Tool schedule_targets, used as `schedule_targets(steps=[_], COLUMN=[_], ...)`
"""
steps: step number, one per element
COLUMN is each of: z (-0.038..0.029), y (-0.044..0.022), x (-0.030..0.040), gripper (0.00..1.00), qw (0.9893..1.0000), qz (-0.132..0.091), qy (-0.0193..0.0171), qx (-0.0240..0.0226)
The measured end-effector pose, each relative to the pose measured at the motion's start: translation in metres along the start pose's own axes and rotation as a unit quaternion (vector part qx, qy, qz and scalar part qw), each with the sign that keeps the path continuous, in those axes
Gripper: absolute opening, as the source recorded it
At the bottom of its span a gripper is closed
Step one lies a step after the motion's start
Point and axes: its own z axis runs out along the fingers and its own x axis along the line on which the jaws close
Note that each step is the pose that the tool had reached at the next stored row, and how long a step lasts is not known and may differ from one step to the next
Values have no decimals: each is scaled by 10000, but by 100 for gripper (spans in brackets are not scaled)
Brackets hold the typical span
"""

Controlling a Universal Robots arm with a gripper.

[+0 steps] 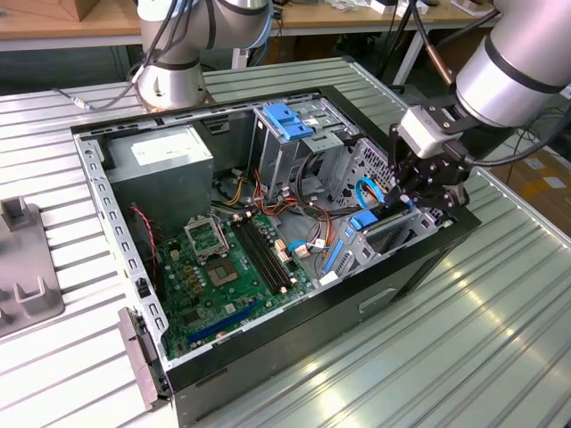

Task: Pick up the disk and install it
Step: 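Insert the second disk wire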

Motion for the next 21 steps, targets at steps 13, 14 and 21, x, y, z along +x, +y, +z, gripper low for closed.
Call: schedule_targets(steps=[13, 14, 21], z=[35, 22, -157], y=[0, -1, -16], x=[52, 51, 23], gripper=[10, 10, 10], qw=[10000, 10000, 10000], qz=[2, 2, 2], qy=[1, -1, 0], qx=[-16, -16, -16])
